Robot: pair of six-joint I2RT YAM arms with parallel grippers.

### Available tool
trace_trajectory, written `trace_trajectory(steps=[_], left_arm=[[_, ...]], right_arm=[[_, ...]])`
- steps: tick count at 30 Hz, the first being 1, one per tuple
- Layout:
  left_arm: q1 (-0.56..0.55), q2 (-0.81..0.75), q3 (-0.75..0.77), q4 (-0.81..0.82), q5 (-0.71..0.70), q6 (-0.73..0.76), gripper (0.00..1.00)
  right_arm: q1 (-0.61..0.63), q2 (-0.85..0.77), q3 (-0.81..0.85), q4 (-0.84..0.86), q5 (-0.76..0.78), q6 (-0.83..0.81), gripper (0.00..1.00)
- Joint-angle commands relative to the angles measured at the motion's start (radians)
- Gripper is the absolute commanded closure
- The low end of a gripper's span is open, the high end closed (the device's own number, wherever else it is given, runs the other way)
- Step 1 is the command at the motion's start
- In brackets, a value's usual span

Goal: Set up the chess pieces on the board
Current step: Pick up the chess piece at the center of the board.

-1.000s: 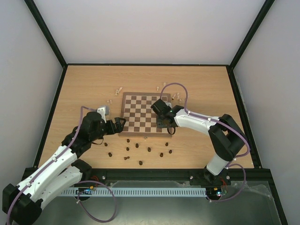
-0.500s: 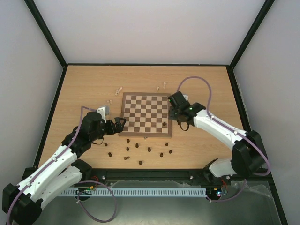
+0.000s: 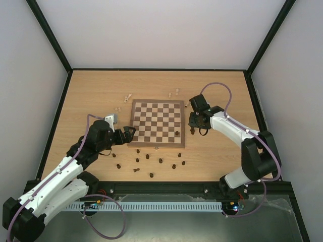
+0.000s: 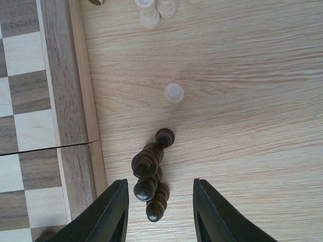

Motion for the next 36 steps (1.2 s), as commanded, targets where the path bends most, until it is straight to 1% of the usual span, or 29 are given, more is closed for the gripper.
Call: trace_trajectory(steps=[1,10,18,26,35,36], left_arm=[[-0.005,-0.008,-0.013,0.005,0.002,0.003,0.01],[-0.006,-0.004,-0.017,0.008,0.002,0.004,0.01],[-0.006,-0.009,-0.015,0.002,-0.003,0.003,0.01],[-0.005,-0.004,-0.012,0.004,-0.005,0.002,0.01],[-0.006,-0.004,-0.013,-0.001,-0.01,0.002,0.01],[-0.006,-0.004,-0.014,-0.001,-0.011,0.002,0.0]], right_arm=[[-0.006,0.03,0.019,0.005,-0.029,-0.022,0.65],[-0.006,0.055,0.02,0.038,-0.048,-0.031,0.65],[-0.006,0.102,0.038,0.039,-0.053,-0.037,0.7],[-0.006,0.135,0.058,0.04,-0.036,-0.044,0.79],[-0.006,0.173,0.076,0.037,-0.015,-0.051,0.8],[-0.006,0.175,0.077,0.037,-0.015,-0.051,0.82]])
